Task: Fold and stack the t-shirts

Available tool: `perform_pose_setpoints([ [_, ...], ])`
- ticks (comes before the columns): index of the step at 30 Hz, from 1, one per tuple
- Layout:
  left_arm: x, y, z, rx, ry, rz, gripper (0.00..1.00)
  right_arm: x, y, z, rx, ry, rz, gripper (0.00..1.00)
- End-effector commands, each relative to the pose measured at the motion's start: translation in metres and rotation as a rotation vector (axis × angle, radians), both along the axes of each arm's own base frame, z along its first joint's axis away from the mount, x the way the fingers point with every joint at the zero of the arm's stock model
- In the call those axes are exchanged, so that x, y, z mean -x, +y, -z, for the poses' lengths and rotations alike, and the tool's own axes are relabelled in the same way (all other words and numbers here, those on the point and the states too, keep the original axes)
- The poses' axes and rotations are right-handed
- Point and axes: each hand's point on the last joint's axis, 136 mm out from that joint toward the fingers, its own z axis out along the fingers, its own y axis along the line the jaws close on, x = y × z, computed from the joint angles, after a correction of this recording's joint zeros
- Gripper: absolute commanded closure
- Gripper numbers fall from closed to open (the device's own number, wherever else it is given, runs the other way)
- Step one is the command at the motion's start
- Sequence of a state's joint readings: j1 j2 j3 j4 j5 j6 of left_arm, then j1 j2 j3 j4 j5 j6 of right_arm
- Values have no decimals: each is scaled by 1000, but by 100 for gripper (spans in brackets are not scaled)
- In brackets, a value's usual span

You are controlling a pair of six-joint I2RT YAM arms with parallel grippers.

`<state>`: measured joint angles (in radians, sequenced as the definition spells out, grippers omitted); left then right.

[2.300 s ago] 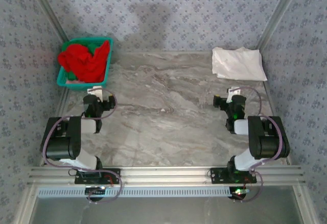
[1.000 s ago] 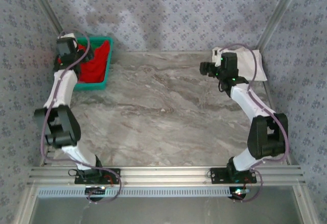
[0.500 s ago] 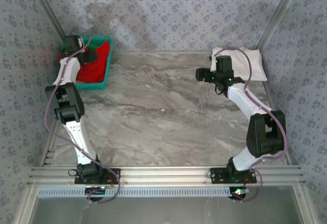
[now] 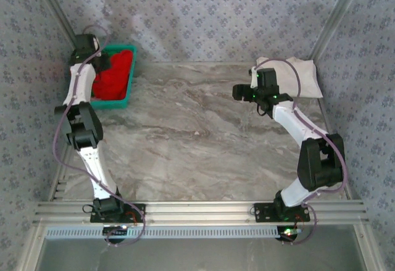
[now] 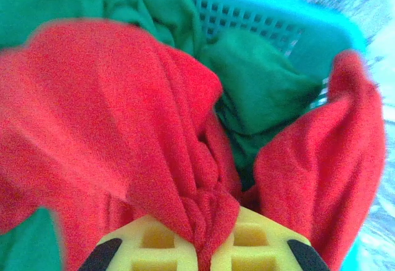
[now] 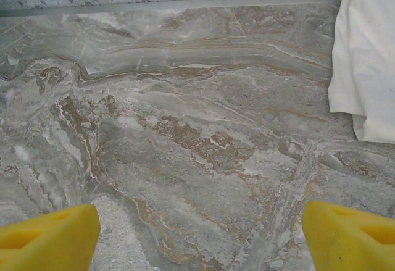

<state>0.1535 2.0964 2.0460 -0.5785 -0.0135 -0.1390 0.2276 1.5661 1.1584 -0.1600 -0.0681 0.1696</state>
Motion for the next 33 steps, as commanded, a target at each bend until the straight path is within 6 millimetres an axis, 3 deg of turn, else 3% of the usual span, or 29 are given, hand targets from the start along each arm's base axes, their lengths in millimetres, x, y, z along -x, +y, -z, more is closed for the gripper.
perform_pose_setpoints([
  [1,36,-14,-138,-36,-267,-11,100,2,4,-20,-23,-25,4,13],
  [2,42,-22,-155,-43,-301,4,100,-3,5,-33,-30,-52,5,13],
  [5,67,-48,-214,-62,-424,49,100,-4,6,-36,-36,-59,6,13],
  [9,102,-98,-283,-55,-584,168,100,-5,8,-39,-46,-69,11,13],
  [12,126,-145,-321,18,-662,304,100,-5,8,-42,-49,-71,14,13],
  [16,152,-212,-348,69,-690,491,100,-4,2,-51,-39,-94,40,13],
  [19,156,-271,-335,128,-634,683,100,-1,-8,-56,-20,-112,87,12],
  [20,152,-287,-326,153,-611,728,91,0,-12,-58,-17,-119,110,12],
  [21,144,-307,-309,176,-570,775,75,2,-18,-60,-16,-125,137,11],
  [22,132,-325,-288,200,-522,810,63,3,-24,-66,-20,-136,164,11],
  [23,122,-342,-267,221,-474,843,54,8,-30,-58,-17,-121,188,11],
  [25,96,-378,-207,275,-340,892,22,14,-46,-58,-23,-123,259,10],
  [27,81,-403,-154,316,-214,912,14,20,-58,-57,-39,-124,309,10],
  [29,71,-411,-108,289,-107,877,4,28,-70,-51,-59,-92,365,9],
  [30,69,-409,-92,251,-62,849,3,32,-77,-48,-53,-74,390,9],
  [32,74,-398,-81,181,-19,797,3,41,-89,-42,-50,-43,422,9],
  [33,78,-390,-85,168,-30,778,3,46,-91,-39,-55,-30,421,8],
])
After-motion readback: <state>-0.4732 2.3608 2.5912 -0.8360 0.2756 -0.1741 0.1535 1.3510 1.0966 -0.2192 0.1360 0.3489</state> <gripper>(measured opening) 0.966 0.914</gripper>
